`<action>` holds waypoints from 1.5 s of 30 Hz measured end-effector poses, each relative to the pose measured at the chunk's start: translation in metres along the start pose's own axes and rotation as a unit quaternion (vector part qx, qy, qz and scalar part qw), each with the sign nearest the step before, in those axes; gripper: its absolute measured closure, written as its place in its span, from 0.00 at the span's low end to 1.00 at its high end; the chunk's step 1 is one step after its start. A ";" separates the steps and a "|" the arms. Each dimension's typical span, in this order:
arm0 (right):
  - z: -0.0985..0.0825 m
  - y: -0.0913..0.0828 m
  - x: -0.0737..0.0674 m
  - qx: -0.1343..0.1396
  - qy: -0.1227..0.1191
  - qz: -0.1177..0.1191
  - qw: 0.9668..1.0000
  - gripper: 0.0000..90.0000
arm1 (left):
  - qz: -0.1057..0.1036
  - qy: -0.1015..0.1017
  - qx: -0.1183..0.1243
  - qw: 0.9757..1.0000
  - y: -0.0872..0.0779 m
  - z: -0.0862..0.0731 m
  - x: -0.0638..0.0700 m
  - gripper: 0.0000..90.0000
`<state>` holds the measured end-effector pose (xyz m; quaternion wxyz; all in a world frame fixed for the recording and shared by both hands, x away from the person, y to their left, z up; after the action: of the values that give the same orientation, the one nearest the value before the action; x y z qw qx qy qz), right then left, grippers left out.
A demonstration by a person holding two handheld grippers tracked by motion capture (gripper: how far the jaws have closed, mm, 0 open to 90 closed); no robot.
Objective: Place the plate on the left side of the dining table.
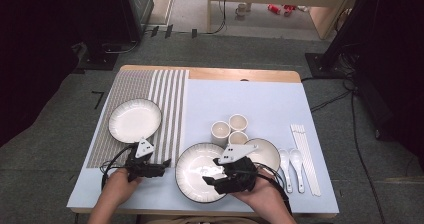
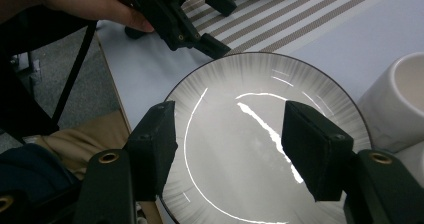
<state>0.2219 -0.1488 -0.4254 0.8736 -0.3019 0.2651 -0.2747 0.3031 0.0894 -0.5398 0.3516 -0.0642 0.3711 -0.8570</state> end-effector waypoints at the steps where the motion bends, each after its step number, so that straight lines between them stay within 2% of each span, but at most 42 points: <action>1: 0.001 -0.001 0.001 -0.001 0.001 0.003 1.000 0.43 | 0.000 0.000 0.000 1.000 0.000 0.000 0.000 0.16; 8: 0.006 -0.001 0.010 -0.010 0.005 0.012 1.000 0.43 | 0.000 0.000 0.000 1.000 0.000 0.000 0.000 0.16; 11: 0.008 -0.003 0.013 -0.015 0.013 0.029 0.999 0.43 | -0.001 0.000 0.000 1.000 0.000 0.000 0.000 0.16; 17: 0.017 -0.009 0.019 -0.009 0.011 0.024 1.000 0.42 | -0.001 0.000 -0.001 1.000 0.000 0.000 0.000 0.16; 23: 0.021 -0.011 0.025 -0.014 0.005 0.023 1.000 0.43 | -0.001 0.000 0.000 1.000 0.000 0.000 0.000 0.16; 26: 0.025 -0.010 0.028 -0.009 0.014 0.022 1.000 0.43 | 0.000 0.000 0.000 1.000 0.000 0.000 0.000 0.16; 30: 0.028 -0.007 0.033 -0.015 0.012 0.021 1.000 0.43 | -0.001 0.000 -0.001 1.000 0.000 0.000 0.000 0.16; 33: 0.031 -0.008 0.037 -0.011 0.018 0.028 0.999 0.43 | -0.001 0.000 -0.001 1.000 0.000 0.000 0.000 0.16; 37: 0.032 -0.009 0.040 -0.019 0.012 0.024 0.999 0.42 | -0.001 0.000 -0.001 1.000 0.000 0.000 0.000 0.16; 41: 0.034 -0.013 0.044 -0.007 0.010 0.023 1.000 0.42 | -0.001 0.000 0.000 1.000 0.000 0.000 0.000 0.16; 45: 0.034 -0.017 0.050 -0.007 0.014 0.027 1.000 0.41 | -0.001 0.000 0.000 1.000 0.000 0.000 0.000 0.16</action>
<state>0.2734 -0.1791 -0.4062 0.8747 -0.2966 0.2873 -0.2537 0.3030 0.0895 -0.5397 0.3507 -0.0649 0.3712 -0.8573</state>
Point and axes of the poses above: each handheld gripper's, and its own axes: y roughly forward along the jaws, z roughly out of its top, x roughly to its right, the point moved 6 cm from there along y, roughly forward along the jaws, and after that the axes turned 12 degrees about y, right-handed, at the moved point
